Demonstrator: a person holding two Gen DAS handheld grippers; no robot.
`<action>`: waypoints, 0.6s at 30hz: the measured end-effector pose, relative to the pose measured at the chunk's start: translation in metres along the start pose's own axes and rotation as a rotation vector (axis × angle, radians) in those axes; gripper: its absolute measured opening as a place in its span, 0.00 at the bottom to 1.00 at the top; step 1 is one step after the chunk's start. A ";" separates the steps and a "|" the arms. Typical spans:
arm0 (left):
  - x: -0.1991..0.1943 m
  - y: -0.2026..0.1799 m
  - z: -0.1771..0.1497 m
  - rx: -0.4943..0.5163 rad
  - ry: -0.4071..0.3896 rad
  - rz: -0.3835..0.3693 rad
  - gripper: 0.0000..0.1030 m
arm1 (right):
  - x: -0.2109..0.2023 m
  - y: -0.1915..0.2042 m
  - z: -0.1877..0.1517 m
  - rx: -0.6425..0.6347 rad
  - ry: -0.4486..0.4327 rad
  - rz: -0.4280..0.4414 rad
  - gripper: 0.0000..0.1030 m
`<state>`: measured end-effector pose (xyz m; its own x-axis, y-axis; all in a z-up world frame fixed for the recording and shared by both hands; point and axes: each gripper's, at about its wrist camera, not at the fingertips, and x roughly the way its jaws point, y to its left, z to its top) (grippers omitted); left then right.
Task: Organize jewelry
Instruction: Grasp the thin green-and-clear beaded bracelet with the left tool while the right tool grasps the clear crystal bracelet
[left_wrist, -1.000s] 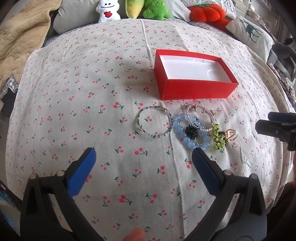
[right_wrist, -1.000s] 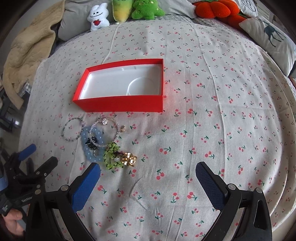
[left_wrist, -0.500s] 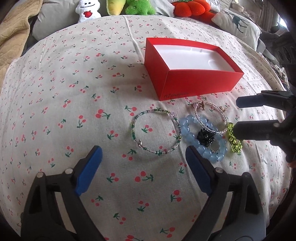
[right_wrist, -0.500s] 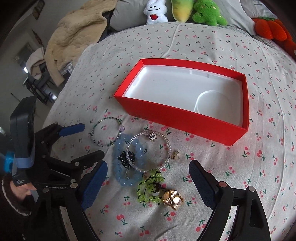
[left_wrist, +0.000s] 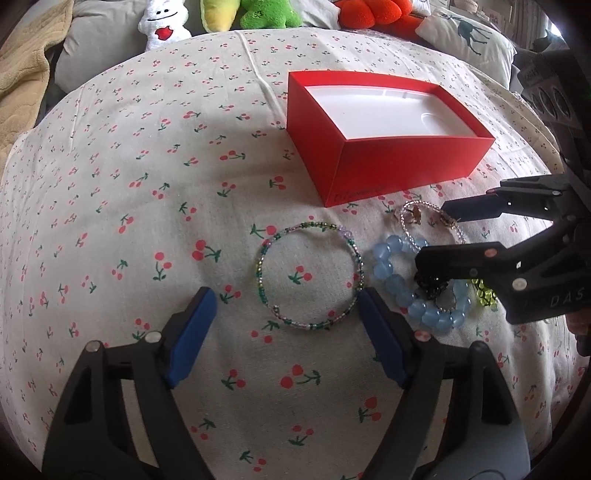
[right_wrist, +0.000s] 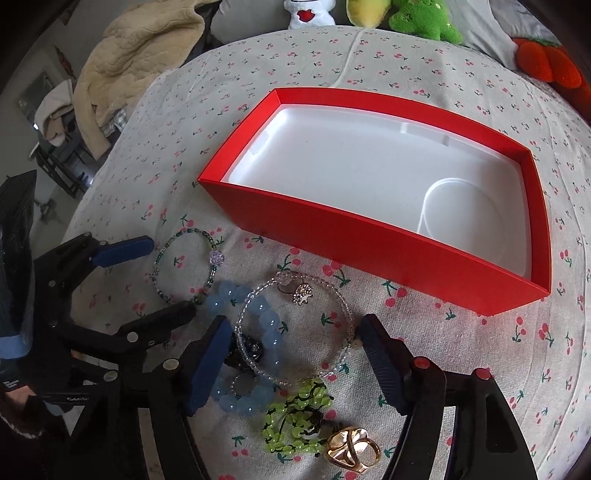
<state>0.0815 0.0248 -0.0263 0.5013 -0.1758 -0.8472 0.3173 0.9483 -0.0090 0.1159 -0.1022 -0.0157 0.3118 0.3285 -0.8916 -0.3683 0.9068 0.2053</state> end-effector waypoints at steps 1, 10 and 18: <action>0.000 0.001 0.001 -0.003 -0.001 -0.002 0.75 | -0.001 -0.001 0.000 0.007 0.000 0.001 0.58; -0.004 0.005 0.006 -0.033 -0.015 -0.019 0.58 | -0.015 -0.012 -0.008 0.009 -0.002 0.009 0.56; -0.009 0.007 0.005 -0.038 -0.015 -0.042 0.41 | -0.031 -0.018 -0.011 0.012 -0.033 0.006 0.56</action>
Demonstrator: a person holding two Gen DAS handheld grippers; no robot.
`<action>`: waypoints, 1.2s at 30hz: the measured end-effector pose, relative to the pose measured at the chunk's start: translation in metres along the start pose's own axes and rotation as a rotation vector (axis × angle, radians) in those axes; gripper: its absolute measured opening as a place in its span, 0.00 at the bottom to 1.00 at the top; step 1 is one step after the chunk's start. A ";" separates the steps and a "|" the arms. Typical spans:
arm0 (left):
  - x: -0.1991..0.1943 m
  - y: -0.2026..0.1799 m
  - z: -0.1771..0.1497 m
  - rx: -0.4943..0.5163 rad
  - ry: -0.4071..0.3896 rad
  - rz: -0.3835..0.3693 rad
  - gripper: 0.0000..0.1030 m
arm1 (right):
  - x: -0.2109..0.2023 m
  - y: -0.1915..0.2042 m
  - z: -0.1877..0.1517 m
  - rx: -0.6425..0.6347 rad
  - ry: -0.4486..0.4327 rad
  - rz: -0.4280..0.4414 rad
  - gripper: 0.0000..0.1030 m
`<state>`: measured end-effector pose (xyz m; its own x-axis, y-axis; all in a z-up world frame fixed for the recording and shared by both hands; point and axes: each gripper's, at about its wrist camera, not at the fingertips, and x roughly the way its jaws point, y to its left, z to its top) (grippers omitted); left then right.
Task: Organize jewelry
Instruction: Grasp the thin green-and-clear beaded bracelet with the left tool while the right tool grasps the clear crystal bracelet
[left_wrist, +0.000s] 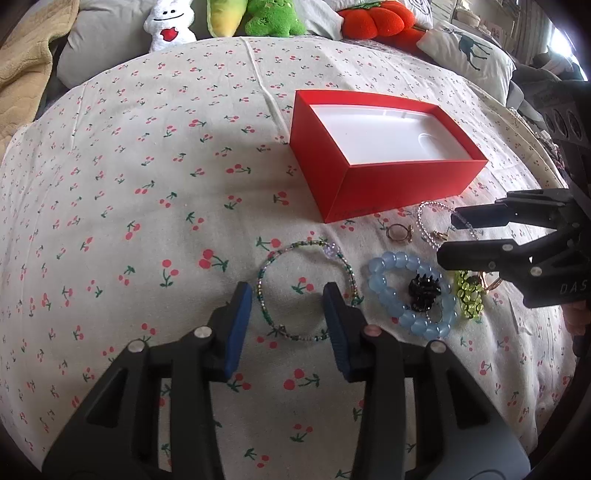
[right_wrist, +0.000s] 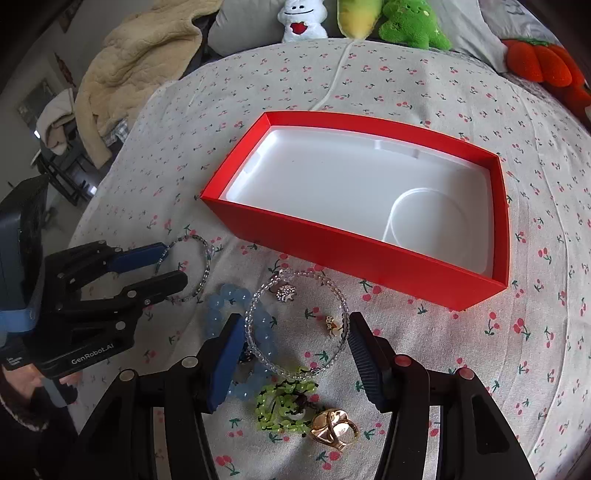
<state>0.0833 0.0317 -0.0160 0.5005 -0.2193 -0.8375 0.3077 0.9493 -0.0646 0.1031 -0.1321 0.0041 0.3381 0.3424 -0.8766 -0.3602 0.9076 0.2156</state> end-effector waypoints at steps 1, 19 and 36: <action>-0.001 0.001 0.000 -0.003 0.001 -0.001 0.41 | -0.002 -0.001 0.000 0.000 -0.004 -0.002 0.56; 0.007 -0.021 -0.002 0.119 0.031 0.029 0.56 | -0.018 -0.008 -0.009 0.017 -0.010 -0.010 0.56; -0.010 -0.018 -0.001 0.096 -0.008 -0.020 0.70 | -0.040 -0.002 -0.009 0.018 -0.056 -0.003 0.56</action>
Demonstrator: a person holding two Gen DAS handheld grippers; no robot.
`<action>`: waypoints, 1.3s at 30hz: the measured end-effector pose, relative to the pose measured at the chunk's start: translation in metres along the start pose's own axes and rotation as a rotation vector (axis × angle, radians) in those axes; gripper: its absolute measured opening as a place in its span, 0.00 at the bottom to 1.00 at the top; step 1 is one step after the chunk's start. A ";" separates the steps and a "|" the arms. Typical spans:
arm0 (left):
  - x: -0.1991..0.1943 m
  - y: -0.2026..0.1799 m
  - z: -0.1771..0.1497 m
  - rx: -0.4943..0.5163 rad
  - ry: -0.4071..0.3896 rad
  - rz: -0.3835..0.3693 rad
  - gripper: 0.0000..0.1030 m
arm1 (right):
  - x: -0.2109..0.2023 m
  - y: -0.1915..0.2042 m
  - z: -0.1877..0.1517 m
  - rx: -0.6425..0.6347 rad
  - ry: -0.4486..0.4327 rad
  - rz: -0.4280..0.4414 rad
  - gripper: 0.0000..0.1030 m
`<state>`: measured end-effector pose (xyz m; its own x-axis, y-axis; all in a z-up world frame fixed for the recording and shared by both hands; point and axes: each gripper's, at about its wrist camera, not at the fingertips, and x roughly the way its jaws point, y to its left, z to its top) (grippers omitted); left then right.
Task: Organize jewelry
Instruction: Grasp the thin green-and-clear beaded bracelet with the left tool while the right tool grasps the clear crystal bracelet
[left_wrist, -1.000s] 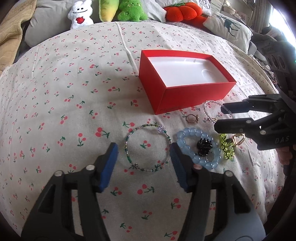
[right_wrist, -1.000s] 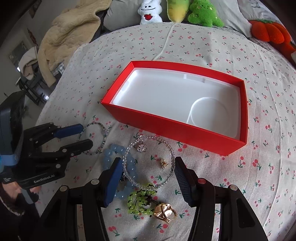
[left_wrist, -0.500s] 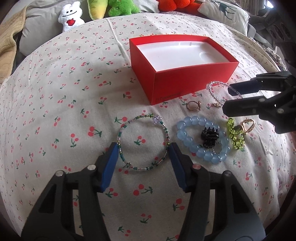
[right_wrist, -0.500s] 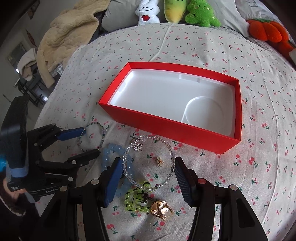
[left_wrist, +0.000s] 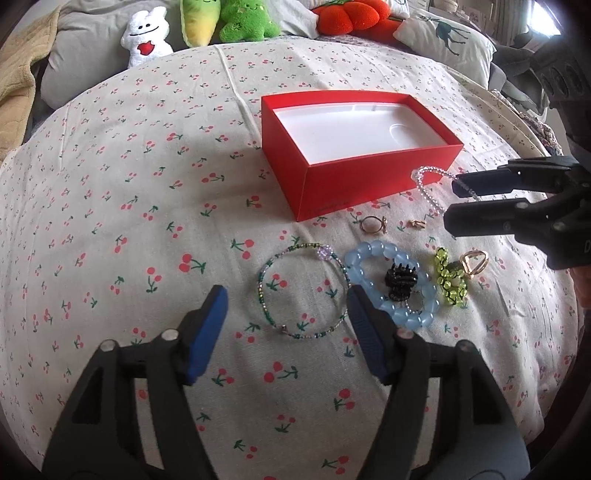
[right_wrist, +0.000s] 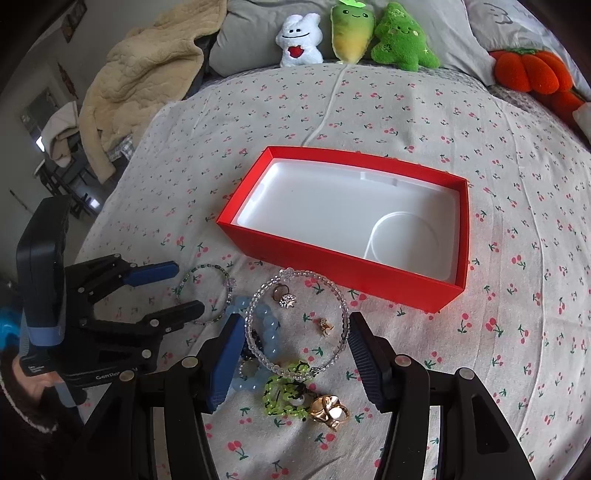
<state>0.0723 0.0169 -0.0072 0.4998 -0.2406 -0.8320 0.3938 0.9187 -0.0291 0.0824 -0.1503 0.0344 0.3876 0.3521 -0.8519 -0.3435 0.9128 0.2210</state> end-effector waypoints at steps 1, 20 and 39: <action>0.000 -0.002 0.000 0.011 0.002 0.000 0.71 | 0.000 0.000 0.000 0.002 0.000 0.000 0.56; 0.018 -0.026 -0.013 0.088 0.031 0.030 0.68 | 0.005 0.006 -0.002 0.012 0.011 -0.008 0.56; 0.005 -0.013 -0.011 -0.032 -0.006 0.025 0.17 | -0.013 0.004 -0.002 0.030 -0.034 0.001 0.57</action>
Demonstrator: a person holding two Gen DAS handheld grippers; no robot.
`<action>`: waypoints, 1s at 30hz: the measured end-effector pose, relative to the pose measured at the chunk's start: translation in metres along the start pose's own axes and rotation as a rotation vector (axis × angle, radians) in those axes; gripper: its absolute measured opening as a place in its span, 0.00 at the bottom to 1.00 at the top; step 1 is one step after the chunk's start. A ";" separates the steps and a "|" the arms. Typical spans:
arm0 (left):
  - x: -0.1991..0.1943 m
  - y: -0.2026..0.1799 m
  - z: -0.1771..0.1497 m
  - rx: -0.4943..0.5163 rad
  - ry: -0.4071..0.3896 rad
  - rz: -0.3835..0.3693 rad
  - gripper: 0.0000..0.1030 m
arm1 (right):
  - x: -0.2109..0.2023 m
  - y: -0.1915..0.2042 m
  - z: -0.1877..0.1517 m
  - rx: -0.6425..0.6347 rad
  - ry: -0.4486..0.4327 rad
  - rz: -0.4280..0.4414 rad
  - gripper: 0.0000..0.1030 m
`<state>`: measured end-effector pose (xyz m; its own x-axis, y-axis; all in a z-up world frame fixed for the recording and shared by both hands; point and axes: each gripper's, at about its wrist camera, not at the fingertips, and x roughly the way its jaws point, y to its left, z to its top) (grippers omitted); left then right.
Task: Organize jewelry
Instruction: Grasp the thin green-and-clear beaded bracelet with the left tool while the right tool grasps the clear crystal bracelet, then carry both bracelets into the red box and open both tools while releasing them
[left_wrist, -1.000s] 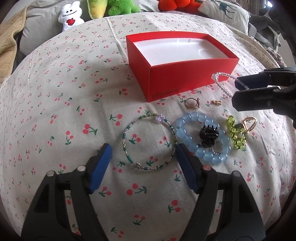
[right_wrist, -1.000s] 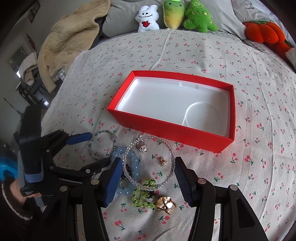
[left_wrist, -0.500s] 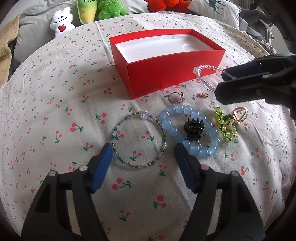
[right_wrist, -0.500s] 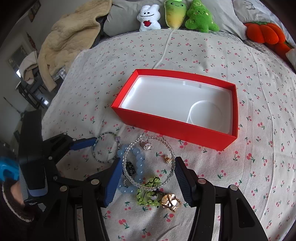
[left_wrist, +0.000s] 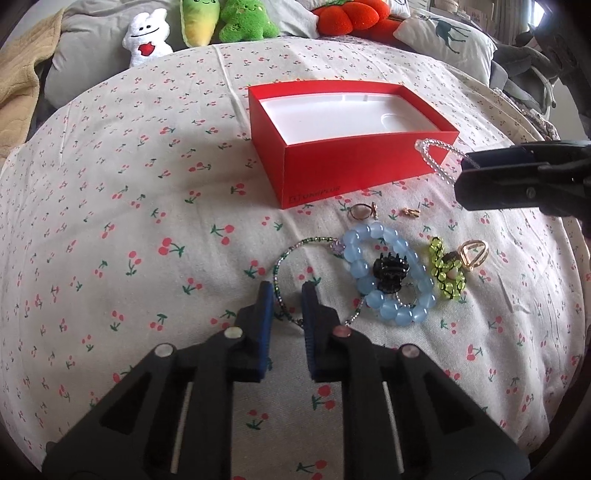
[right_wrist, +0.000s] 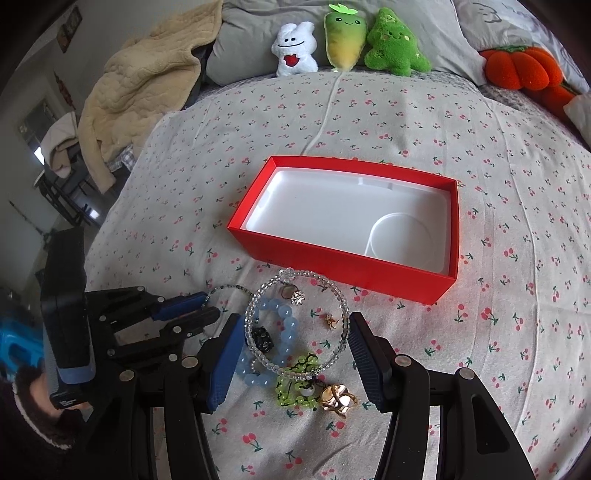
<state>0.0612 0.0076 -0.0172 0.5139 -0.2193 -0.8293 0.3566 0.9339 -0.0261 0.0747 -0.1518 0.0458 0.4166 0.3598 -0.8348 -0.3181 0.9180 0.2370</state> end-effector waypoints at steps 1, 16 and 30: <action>0.000 0.003 0.001 -0.015 0.003 -0.006 0.17 | 0.000 0.000 0.000 0.002 -0.001 0.000 0.56; -0.004 0.009 0.011 -0.089 0.005 0.103 0.03 | -0.003 0.001 0.003 0.007 -0.019 0.002 0.56; -0.051 0.005 0.048 -0.163 -0.157 0.068 0.03 | -0.020 -0.023 0.022 0.093 -0.088 -0.006 0.56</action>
<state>0.0742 0.0100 0.0514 0.6521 -0.1833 -0.7357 0.1928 0.9785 -0.0728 0.0928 -0.1762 0.0682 0.4926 0.3635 -0.7907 -0.2369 0.9303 0.2801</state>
